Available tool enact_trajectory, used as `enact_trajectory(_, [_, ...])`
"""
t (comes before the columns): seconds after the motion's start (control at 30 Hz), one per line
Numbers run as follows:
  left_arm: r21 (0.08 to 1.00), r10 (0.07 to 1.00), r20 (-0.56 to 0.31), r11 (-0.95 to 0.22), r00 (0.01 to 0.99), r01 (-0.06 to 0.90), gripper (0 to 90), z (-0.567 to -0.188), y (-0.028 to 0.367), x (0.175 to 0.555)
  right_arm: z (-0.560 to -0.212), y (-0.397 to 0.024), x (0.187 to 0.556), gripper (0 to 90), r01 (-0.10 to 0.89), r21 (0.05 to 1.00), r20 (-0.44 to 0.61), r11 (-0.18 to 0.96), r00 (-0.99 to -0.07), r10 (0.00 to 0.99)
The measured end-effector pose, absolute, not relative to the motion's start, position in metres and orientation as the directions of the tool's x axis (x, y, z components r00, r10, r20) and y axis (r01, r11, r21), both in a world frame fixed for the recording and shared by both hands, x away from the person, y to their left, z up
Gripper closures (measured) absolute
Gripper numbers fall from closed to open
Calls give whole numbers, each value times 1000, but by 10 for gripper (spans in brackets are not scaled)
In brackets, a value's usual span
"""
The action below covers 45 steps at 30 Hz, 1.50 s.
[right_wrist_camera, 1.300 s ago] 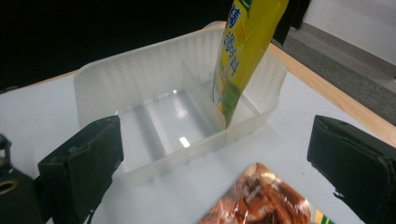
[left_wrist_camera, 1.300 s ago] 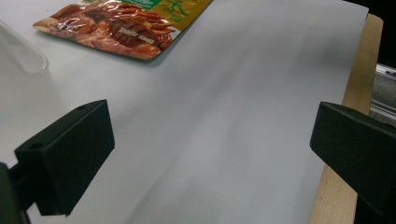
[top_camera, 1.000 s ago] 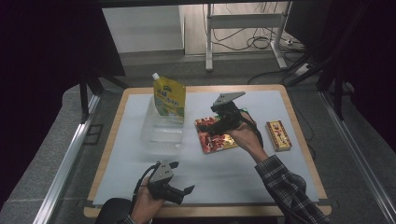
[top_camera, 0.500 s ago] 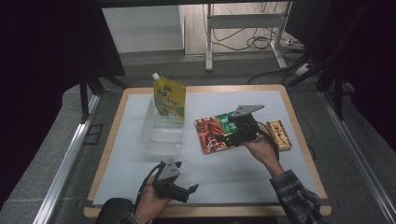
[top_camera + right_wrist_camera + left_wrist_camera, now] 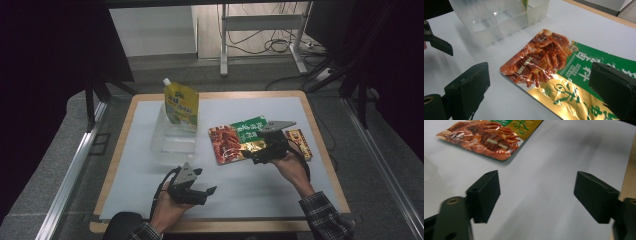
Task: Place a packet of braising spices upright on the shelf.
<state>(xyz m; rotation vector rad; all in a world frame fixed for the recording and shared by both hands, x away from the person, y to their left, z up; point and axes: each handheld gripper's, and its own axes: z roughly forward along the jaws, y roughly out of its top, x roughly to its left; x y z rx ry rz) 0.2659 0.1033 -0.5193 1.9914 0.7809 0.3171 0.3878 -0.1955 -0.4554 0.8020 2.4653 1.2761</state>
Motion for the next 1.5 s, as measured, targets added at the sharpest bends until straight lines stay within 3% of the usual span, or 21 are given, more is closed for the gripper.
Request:
enact_trajectory(0.2, [849, 627, -103, -350, 772, 397, 348, -516, 97, 276, -462, -210, 381, 32, 365, 812, 32, 456, -807, 589])
enact_trajectory(0.83, [832, 683, -28, -389, 730, 396, 639, -519, 70, 310, -479, -240, 369, 33, 412, 794, 42, 447, -771, 636])
enact_trajectory(1.23, [817, 730, -10, -388, 683, 426, 899, -526, 57, 334, -489, -247, 373, 33, 437, 779, 50, 450, -758, 650])
enact_trajectory(1.5, [799, 741, 24, -417, 671, 433, 900, -533, 46, 346, -495, -252, 378, 33, 468, 762, 56, 447, -736, 675])
